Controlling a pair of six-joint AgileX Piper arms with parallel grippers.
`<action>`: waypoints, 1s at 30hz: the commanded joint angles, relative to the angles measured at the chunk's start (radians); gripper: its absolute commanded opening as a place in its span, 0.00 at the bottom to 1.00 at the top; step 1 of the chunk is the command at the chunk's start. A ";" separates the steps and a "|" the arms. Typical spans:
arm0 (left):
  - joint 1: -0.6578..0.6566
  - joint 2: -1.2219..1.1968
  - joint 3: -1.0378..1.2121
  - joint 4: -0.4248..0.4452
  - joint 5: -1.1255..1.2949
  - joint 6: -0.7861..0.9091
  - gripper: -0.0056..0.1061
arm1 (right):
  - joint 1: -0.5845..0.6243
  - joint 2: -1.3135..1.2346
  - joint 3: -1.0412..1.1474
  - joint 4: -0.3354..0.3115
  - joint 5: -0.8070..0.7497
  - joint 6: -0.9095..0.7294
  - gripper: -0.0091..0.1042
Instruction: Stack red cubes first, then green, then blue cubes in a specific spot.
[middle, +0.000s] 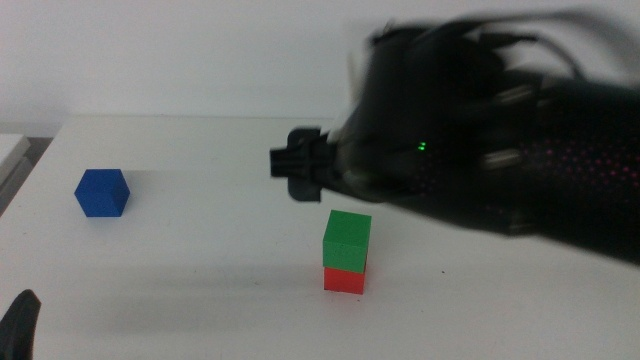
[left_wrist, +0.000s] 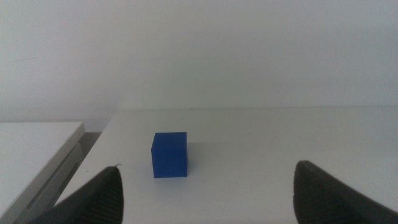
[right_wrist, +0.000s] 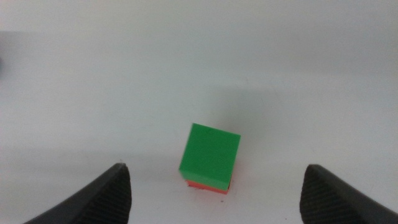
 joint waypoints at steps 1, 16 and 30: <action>0.000 -0.003 0.000 0.001 -0.011 -0.007 0.89 | 0.020 -0.084 0.009 -0.005 0.025 -0.081 0.90; 0.000 -0.003 0.000 0.001 -0.011 -0.007 0.89 | 0.047 -0.828 0.433 0.056 -0.007 -0.509 0.90; 0.000 -0.003 0.000 0.001 -0.011 -0.007 0.89 | 0.047 -1.017 0.429 0.357 -0.021 -0.978 0.90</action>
